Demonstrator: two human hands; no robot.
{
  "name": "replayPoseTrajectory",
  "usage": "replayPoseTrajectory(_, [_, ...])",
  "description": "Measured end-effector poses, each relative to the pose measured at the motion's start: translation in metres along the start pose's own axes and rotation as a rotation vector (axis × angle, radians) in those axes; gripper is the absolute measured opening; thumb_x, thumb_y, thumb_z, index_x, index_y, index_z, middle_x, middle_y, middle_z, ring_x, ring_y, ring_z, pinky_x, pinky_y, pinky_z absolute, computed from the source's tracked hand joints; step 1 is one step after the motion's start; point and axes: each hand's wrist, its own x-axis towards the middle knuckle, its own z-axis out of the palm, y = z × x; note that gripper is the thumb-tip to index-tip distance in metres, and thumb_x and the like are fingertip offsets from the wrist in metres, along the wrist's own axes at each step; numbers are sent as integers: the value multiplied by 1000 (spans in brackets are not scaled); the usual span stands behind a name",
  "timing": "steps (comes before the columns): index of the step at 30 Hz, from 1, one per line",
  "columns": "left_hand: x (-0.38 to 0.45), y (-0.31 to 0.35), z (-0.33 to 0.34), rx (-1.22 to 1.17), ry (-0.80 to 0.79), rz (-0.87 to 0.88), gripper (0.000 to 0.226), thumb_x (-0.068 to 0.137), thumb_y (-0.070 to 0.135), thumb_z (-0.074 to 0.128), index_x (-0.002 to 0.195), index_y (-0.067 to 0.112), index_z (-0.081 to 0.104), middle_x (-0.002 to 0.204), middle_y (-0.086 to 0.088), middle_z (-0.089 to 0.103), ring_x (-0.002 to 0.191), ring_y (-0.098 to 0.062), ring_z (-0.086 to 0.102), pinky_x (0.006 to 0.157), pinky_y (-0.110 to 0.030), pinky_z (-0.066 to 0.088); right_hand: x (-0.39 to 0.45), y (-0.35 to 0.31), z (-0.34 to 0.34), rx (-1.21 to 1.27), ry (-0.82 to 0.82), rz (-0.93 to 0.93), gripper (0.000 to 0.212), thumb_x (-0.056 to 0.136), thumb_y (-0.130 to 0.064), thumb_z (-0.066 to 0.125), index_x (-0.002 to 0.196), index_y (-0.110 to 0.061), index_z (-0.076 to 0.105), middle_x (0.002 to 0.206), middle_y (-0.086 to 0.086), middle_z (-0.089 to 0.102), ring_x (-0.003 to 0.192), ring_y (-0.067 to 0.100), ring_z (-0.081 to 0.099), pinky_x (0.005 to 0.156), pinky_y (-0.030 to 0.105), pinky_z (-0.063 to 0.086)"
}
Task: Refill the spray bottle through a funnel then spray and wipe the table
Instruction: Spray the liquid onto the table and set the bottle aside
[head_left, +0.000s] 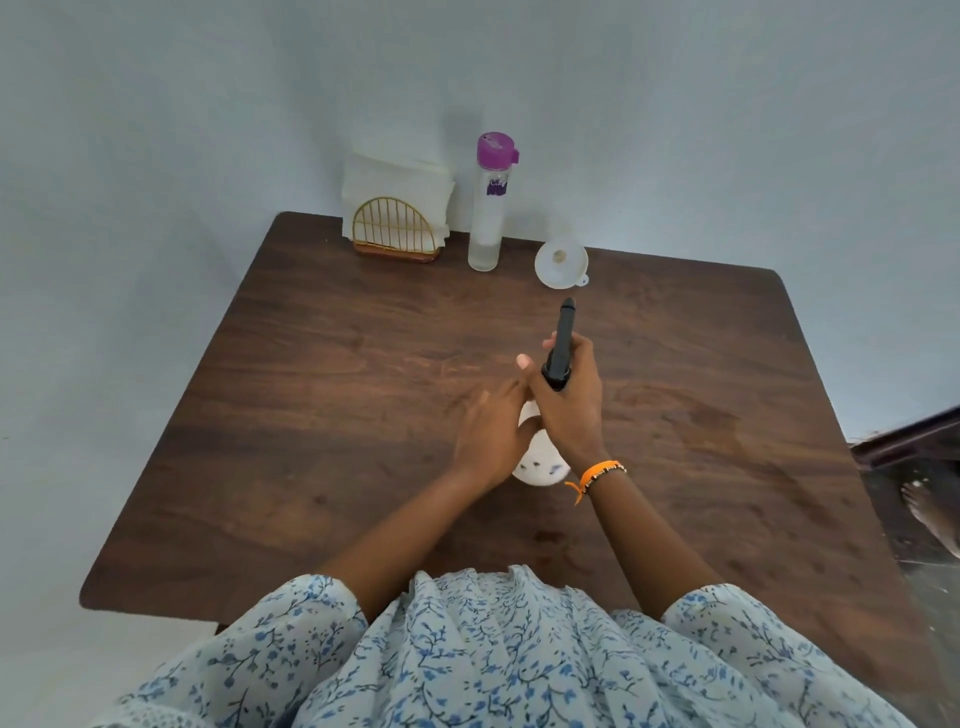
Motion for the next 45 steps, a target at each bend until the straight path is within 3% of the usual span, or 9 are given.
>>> replayPoseTrajectory(2, [-5,0,-7,-90,-42,17,35,88,20,57,123,16,56,122,-1,61,109,-19,57,91,-37,45,2,-1,-1,32,-50,6,29,83,-35,67,98,-14,54,83,-5,57,70,5,52,64,12,45])
replayPoseTrajectory(5, [-11,-8,-25,-293,-105,-66,25,87,14,60,111,16,65,114,1,66,99,-8,60,84,-21,47,6,0,0,149,-194,119,25,88,-36,60,94,-11,60,81,3,62,74,8,58,67,21,50])
replayPoseTrajectory(8, [-18,-32,-42,-364,59,-304,16,87,7,58,92,17,70,92,2,67,77,-7,58,71,-21,44,11,3,7,343,-342,330,26,91,-35,55,91,-10,62,84,8,62,83,13,62,62,29,56])
replayPoseTrajectory(12, [-28,-69,-48,-364,244,-581,16,88,9,56,88,21,67,81,8,62,71,-4,55,58,-8,41,17,6,38,239,-551,493,31,89,-39,57,85,-8,61,82,10,60,83,17,62,61,33,57])
replayPoseTrajectory(17, [-30,-90,-41,-382,328,-719,17,86,14,58,83,29,65,78,9,63,73,-7,58,66,-22,46,33,6,76,161,-729,680,35,90,-42,55,84,-7,57,76,10,60,71,20,62,56,29,57])
replayPoseTrajectory(23, [-24,-97,-37,-386,360,-766,20,86,17,57,81,36,61,79,15,62,74,0,57,63,-19,44,50,16,95,136,-687,782,36,90,-42,55,82,-7,57,72,7,53,61,16,55,52,26,56])
replayPoseTrajectory(29, [-19,-96,-33,-372,343,-751,22,85,15,56,82,36,62,77,16,61,73,2,56,68,-23,46,56,21,79,279,-678,901,49,78,-48,66,93,-1,61,79,12,63,75,21,66,62,35,58])
replayPoseTrajectory(32, [-16,-95,-29,-367,308,-755,21,85,15,57,83,35,62,77,16,61,72,-2,57,73,-29,50,53,24,66,397,-650,954,60,67,-49,69,98,2,61,84,15,67,83,23,69,64,37,58])
replayPoseTrajectory(45, [9,-61,4,-310,27,-546,15,87,20,54,89,32,62,90,14,62,87,-4,57,81,-35,51,45,47,-9,579,-339,1031,62,66,-51,69,96,3,64,85,17,70,90,26,71,64,34,59])
